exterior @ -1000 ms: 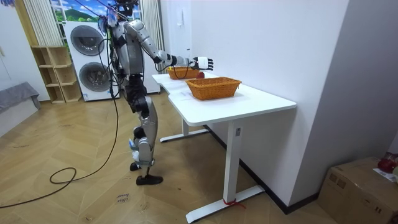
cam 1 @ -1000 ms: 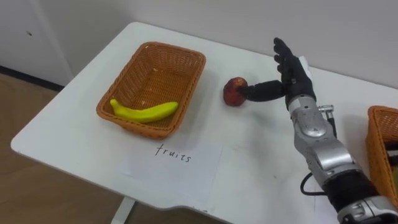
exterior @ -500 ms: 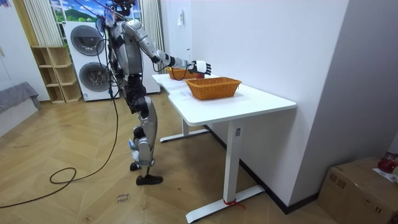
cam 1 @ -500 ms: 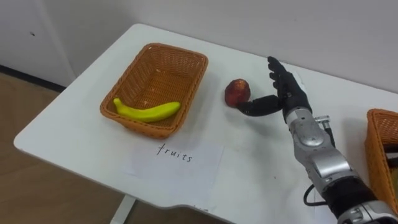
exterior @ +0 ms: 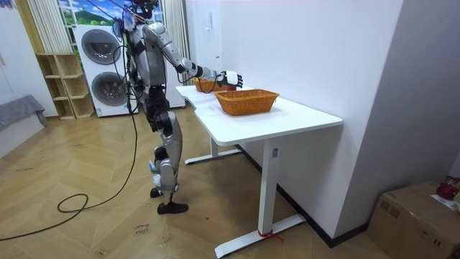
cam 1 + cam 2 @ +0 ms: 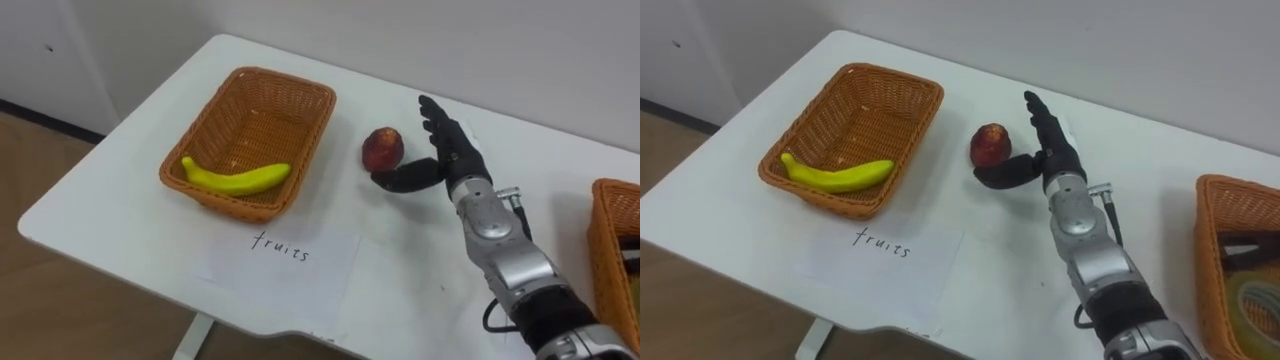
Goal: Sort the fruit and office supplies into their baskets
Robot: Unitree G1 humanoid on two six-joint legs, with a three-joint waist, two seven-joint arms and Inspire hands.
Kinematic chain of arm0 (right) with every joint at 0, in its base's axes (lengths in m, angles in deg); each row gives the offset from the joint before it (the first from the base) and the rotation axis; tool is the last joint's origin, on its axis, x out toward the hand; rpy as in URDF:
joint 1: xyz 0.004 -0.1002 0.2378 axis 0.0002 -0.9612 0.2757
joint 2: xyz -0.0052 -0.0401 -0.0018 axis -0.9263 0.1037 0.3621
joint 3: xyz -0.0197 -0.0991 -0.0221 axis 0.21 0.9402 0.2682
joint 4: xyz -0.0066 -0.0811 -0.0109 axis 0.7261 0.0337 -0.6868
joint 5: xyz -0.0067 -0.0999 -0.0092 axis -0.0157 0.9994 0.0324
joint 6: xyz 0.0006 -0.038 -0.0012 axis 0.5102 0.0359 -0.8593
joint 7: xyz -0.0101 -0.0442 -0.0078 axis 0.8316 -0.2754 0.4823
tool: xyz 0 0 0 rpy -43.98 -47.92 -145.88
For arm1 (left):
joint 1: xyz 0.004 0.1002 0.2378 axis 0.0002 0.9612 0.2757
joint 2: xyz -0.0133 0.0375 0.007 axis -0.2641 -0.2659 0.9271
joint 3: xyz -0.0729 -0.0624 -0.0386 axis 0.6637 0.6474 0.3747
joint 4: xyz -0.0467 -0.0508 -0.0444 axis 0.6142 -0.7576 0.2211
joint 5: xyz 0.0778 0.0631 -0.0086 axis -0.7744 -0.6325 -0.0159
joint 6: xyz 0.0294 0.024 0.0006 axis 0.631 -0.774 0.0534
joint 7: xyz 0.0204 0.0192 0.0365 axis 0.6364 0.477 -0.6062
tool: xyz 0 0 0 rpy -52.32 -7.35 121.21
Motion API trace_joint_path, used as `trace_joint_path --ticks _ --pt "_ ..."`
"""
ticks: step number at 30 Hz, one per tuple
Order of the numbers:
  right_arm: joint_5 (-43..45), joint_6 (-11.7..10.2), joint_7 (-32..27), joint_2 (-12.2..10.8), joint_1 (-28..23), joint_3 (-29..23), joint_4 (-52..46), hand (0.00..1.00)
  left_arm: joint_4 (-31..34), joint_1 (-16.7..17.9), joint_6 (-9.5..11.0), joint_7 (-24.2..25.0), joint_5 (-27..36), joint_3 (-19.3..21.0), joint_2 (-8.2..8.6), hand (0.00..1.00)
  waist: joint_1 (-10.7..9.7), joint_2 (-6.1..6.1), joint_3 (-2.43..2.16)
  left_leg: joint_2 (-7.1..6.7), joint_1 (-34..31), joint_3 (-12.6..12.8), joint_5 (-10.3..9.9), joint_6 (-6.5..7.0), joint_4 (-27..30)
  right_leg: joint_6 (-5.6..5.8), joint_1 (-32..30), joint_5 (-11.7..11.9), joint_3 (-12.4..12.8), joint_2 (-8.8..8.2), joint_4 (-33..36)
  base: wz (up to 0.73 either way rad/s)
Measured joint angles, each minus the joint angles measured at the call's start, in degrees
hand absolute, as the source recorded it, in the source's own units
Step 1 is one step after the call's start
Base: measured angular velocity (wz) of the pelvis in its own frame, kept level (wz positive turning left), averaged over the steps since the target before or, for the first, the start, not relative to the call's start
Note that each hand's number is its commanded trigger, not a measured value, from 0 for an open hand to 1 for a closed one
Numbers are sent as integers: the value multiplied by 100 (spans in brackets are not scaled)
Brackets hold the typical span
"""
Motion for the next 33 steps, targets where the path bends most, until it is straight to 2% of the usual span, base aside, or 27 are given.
trace_joint_path --ticks 5,11,14,21,25,33 --pt "-1 1 0 -19 -1 0 4 0 4 7 1 5 91 -4 -38 0 -8 -5 54 0 -18 0 0 0 -2 0 -3 0 -8 -3 5 0" --pt "1 3 -5 -39 5 -5 165 0 2 -16 -1 11 91 -6 -104 0 -6 -21 47 -6 -92 -54 -1 0 5 0 -39 0 -70 0 6 4" --pt "-4 13 -10 -40 8 -6 196 0 -25 -24 -2 12 89 -43 -97 0 67 -15 49 -7 -141 -56 0 1 5 0 -87 0 -76 -10 8 0" --pt "-53 -1 -11 -21 213 -5 631 0 -180 -248 4 95 203 -77 -108 0 142 -4 60 -17 -362 -94 4 5 57 0 -248 1 -158 -31 -2 6" --pt "-85 -81 -95 16 323 -5 646 0 -176 -366 7 101 205 -127 -111 0 134 0 62 -36 -606 -90 7 8 172 0 -433 7 -168 -51 12 3" --pt "-7 -223 -141 26 679 -4 924 0 -178 -577 14 -15 329 -251 -107 0 149 56 93 -29 -850 -33 35 25 193 -19 -713 88 -160 -49 23 -3"
